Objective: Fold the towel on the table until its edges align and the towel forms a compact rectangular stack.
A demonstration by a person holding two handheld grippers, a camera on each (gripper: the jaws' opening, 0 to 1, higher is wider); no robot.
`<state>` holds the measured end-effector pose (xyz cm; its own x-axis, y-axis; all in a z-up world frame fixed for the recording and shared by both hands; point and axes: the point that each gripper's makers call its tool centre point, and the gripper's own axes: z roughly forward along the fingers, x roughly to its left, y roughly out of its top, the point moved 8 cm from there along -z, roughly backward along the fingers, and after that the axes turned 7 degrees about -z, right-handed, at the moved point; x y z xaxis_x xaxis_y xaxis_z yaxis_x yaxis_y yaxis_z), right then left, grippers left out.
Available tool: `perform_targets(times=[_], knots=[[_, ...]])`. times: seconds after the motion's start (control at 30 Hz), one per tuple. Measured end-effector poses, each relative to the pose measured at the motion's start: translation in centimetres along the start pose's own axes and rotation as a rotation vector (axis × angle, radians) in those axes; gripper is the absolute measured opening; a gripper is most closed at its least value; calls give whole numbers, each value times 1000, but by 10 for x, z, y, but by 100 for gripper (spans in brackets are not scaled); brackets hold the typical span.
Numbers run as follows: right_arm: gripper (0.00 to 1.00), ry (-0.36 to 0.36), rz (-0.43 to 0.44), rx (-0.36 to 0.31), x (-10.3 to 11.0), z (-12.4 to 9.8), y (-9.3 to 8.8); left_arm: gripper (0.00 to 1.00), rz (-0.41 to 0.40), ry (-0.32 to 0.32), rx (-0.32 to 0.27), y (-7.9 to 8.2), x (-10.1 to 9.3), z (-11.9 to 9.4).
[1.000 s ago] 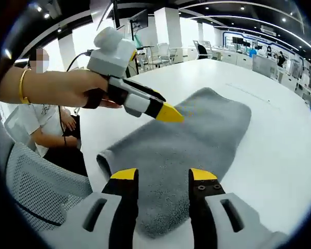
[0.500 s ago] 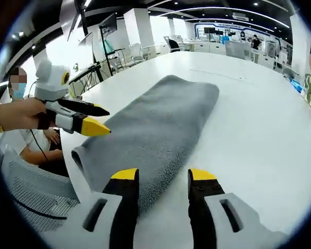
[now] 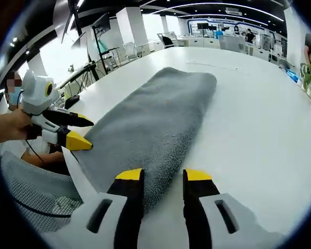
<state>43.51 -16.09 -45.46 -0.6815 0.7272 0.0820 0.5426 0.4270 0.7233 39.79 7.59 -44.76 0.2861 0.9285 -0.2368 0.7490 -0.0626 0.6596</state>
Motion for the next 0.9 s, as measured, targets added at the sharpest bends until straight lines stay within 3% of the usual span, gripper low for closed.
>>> perform_targets(times=[0.2,0.3,0.4,0.63,0.9], knots=[[17,-6,3,4,2,-1,-1,43,17,-7,8,-5,-13,3],[7,-22,-10,-12,2,-6,0,38,-23,8,20,-7,-14,3],[3,-31,13,-25,1,-12,1,31,-33,0,23,-9,-19,6],[2,-42,27,-38,-4,-11,-3,23,0,5,34,-8,-23,14],[2,-89,64,-33,-22,-28,-12,22,36,-28,55,2,-42,27]])
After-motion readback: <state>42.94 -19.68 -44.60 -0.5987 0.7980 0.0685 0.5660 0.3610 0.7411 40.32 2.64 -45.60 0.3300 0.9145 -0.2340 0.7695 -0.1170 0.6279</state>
